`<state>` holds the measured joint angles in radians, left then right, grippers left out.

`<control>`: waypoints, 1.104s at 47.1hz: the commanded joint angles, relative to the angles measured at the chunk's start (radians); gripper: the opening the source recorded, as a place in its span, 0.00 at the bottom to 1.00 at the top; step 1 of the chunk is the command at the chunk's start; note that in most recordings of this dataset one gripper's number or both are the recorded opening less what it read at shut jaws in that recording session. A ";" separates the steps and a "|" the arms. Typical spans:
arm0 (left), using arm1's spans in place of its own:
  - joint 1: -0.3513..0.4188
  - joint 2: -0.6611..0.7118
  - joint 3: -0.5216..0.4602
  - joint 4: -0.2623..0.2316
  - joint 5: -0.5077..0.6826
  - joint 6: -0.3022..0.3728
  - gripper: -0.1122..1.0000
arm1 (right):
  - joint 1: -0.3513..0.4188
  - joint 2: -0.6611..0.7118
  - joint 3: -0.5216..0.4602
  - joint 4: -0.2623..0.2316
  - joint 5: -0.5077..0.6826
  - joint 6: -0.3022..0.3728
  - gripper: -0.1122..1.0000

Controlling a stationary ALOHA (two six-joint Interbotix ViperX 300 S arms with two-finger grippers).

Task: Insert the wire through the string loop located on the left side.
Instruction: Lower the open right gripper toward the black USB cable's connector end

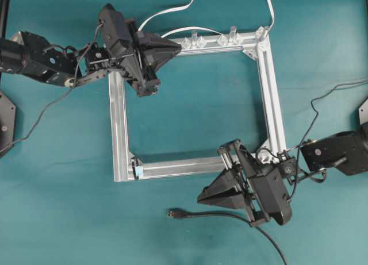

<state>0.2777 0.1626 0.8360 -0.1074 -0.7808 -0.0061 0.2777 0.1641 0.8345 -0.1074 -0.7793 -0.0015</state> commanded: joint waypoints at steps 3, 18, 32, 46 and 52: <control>-0.005 -0.044 -0.012 0.044 0.129 0.009 0.21 | -0.009 -0.011 -0.014 0.000 0.002 -0.005 0.26; -0.006 -0.144 -0.023 0.048 0.353 0.011 0.10 | -0.009 -0.011 -0.008 0.000 0.023 -0.005 0.11; -0.015 -0.137 -0.020 0.048 0.365 0.009 0.10 | -0.009 -0.011 -0.015 0.003 0.109 -0.003 0.11; -0.023 -0.137 -0.023 0.048 0.377 0.011 0.15 | -0.009 -0.014 -0.035 0.003 0.144 -0.002 0.11; -0.023 -0.137 -0.025 0.048 0.377 0.009 0.45 | -0.009 -0.014 -0.043 0.003 0.147 -0.002 0.11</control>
<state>0.2577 0.0399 0.8314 -0.0629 -0.4004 -0.0031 0.2669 0.1672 0.8099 -0.1074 -0.6289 -0.0046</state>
